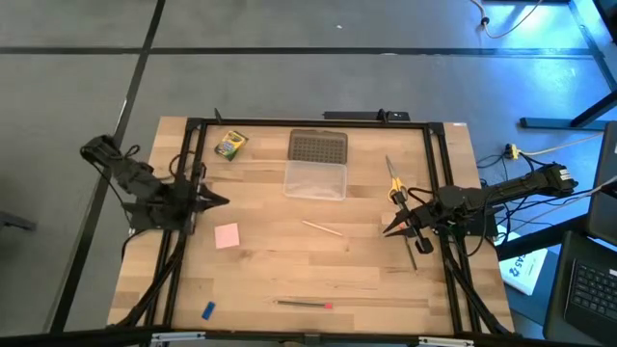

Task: Pack school essentials
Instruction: Put the pink pen into the black supply box

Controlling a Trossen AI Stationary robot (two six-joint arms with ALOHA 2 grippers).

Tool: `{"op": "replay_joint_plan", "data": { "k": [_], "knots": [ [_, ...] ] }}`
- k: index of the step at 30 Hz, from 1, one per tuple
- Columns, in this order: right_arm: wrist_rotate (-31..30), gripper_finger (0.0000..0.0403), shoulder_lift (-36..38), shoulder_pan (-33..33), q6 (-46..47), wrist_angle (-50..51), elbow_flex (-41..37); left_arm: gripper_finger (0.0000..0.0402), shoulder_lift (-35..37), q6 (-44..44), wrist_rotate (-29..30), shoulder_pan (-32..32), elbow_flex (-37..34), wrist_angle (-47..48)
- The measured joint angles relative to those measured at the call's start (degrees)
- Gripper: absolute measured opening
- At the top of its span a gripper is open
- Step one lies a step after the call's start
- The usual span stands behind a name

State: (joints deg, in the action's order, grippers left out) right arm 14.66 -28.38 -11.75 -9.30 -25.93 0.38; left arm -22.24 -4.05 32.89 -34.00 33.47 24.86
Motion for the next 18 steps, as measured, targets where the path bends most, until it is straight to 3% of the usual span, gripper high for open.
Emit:
{"op": "replay_joint_plan", "data": {
  "k": [6, 9, 18],
  "knots": [
    [-0.3, 0.0049, 0.0, 0.0, 1.3, 0.0, 0.1, 0.0, -16.3, -10.3, -0.3, 0.0, 14.4, 15.9],
    [-3.2, 0.0049, 0.0, 0.0, 4.7, 2.2, 1.3, 0.0, -23.1, -17.5, -1.0, 0.0, 19.6, 23.9],
    [-6.7, 0.0049, -0.1, 0.0, 4.7, 22.4, 12.6, 0.0, -35.8, -31.8, -11.7, 1.8, 24.6, 33.0]
  ]
}}
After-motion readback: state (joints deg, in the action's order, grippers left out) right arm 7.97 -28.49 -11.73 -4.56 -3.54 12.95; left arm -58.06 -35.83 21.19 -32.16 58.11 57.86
